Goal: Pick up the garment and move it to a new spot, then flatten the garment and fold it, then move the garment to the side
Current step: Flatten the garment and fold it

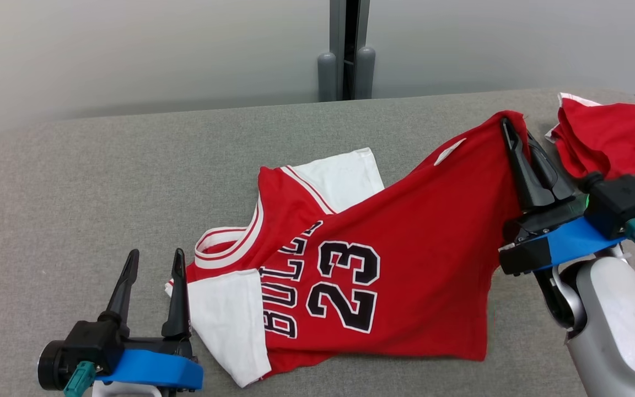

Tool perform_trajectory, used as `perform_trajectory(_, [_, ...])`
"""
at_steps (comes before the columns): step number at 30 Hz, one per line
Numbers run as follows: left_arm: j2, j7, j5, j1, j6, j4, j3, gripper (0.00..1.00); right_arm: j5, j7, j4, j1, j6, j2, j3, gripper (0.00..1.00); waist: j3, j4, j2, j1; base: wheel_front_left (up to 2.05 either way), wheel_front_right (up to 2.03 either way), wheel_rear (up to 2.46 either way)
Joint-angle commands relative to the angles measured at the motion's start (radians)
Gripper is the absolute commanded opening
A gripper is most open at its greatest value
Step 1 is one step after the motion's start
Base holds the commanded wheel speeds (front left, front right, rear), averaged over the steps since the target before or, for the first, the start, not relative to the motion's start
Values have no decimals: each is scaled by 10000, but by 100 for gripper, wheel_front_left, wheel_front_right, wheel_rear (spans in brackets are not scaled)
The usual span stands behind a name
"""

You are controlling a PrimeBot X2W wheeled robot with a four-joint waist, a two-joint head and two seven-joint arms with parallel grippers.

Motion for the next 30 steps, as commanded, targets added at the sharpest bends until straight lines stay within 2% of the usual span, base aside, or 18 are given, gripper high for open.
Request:
perform_trajectory(1, [36, -26, -28, 31, 64, -53, -11, 100, 1, 19, 5, -157, -8, -45, -49, 0, 59, 36, 0, 0, 0, 0, 0])
perform_trajectory(6, [36, -26, -50, -198, 53, -106, -125, 100, -76, -11, 439, -751, -8, -26, -210, 0, 346, 244, 0, 0, 0, 0, 0])
perform_trajectory(12, [35, -26, -141, -577, 61, -165, -374, 100, -287, -40, 1517, -2236, -8, -284, -144, 0, 999, 688, 0, 0, 0, 0, 0])
perform_trajectory(22, [38, -26, -542, -1535, 217, -222, -1290, 100, -787, -204, 4608, -5084, -8, -939, 74, 0, 2231, 1862, 0, 0, 0, 0, 0])
perform_trajectory(30, [35, -26, -635, -1800, 382, -331, -1565, 100, -1009, -431, 7109, -6086, -8, -1035, 287, 0, 2630, 2194, 0, 0, 0, 0, 0])
